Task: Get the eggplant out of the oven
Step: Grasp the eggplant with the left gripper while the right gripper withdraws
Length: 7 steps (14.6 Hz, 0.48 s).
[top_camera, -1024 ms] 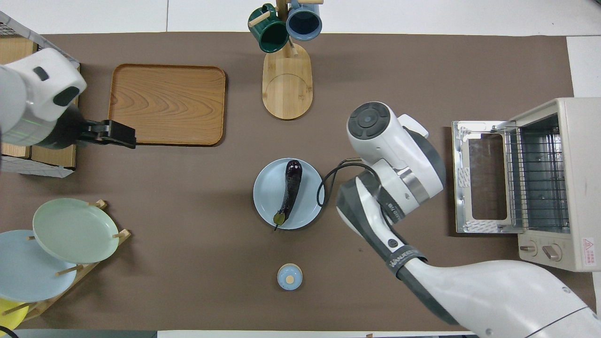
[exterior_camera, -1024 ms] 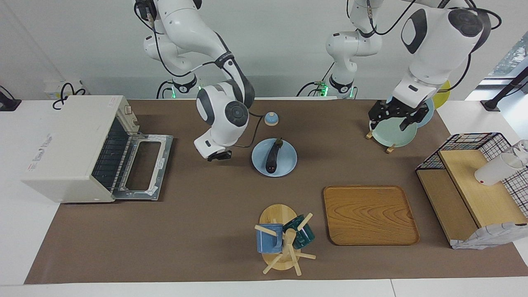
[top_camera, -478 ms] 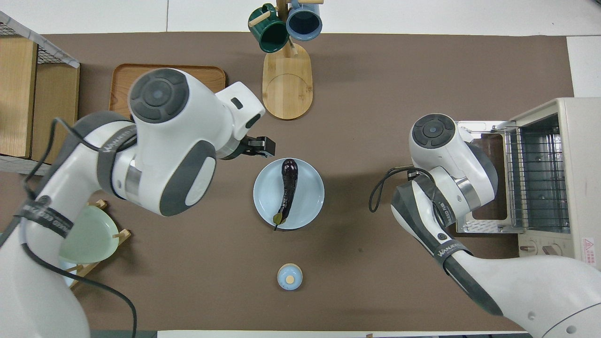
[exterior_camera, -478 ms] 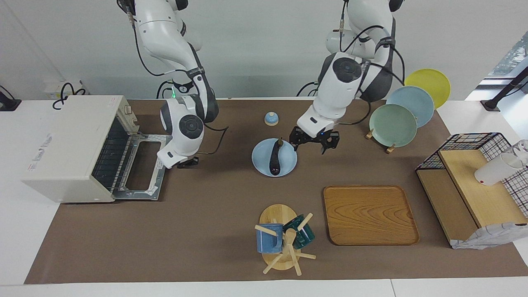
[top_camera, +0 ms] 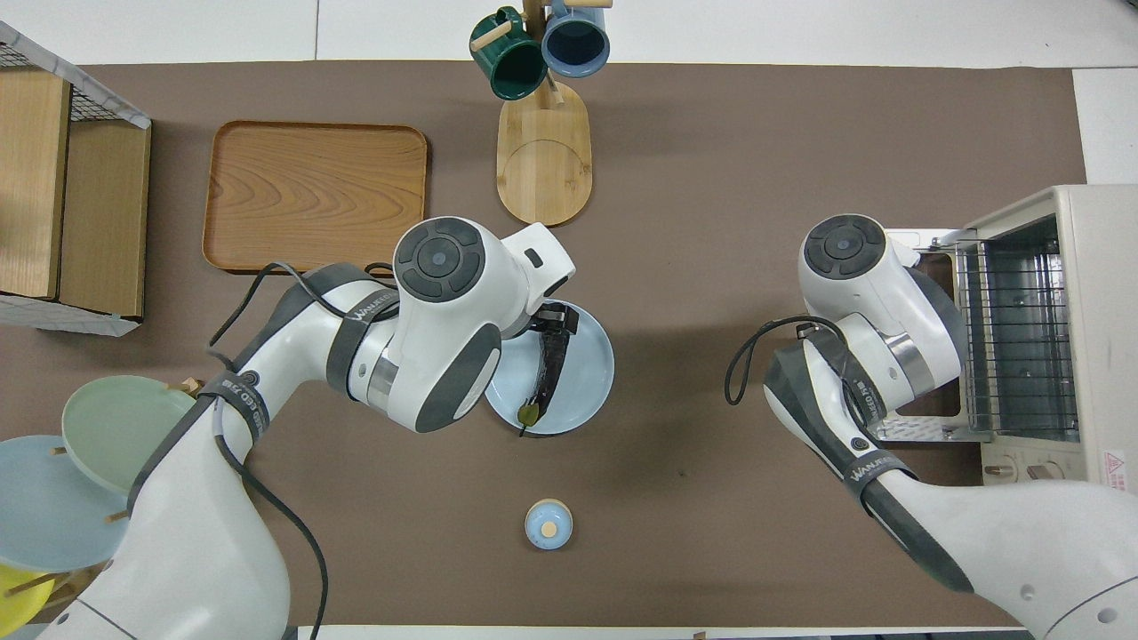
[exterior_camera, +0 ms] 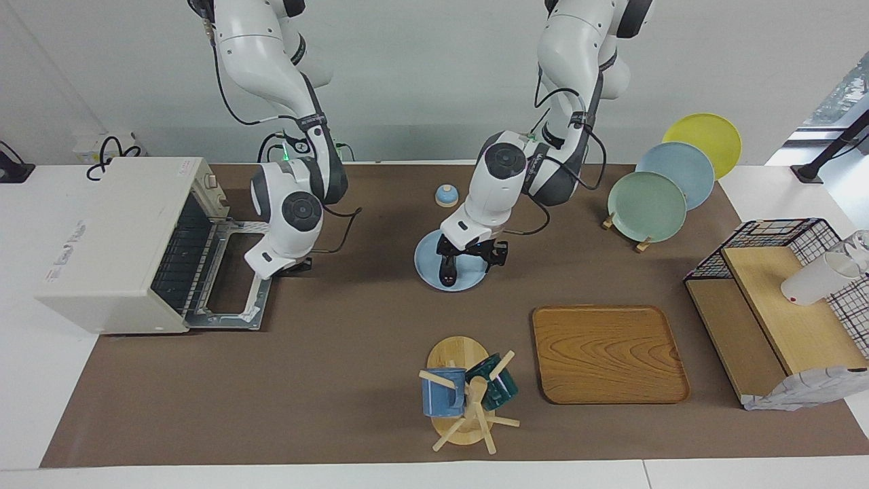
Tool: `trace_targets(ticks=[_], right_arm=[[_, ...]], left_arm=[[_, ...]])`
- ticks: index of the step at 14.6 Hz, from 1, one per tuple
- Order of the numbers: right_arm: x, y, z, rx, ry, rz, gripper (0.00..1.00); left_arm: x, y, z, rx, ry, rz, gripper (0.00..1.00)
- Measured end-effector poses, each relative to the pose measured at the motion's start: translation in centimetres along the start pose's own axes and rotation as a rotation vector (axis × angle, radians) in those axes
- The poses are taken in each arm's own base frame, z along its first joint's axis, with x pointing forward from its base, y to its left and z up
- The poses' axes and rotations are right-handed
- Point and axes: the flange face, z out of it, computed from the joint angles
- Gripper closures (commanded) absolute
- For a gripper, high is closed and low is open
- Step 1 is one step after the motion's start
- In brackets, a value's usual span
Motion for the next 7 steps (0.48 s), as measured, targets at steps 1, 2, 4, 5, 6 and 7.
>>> trace_targets(ticks=[1, 2, 4, 5, 6, 7], right_arm=[[-0.1, -0.1, -0.2, -0.017, -0.002, -0.015, 1.00], [-0.1, -0.1, -0.4, -0.026, -0.007, -0.035, 1.00], [-0.3, 0.4, -1.7, -0.035, -0.017, -0.081, 1.00], [-0.5, 1.0, -2.7, -0.036, -0.020, -0.100, 1.00], [-0.8, 2.0, -3.9, -0.031, -0.019, -0.118, 1.00], [-1.3, 3.2, -5.2, -0.022, -0.014, -0.135, 1.00]], left_arm=[[0.0, 0.3, 0.7, -0.002, 0.001, 0.005, 0.00], [-0.1, 0.6, 1.2, -0.002, 0.000, 0.008, 0.00], [-0.2, 1.0, 1.6, -0.001, -0.004, 0.015, 0.00], [-0.4, 1.1, 1.7, -0.001, -0.005, 0.018, 0.01], [-0.5, 1.3, 1.9, 0.000, -0.007, 0.022, 0.02], [-0.8, 1.5, 2.2, 0.001, -0.009, 0.026, 0.03]])
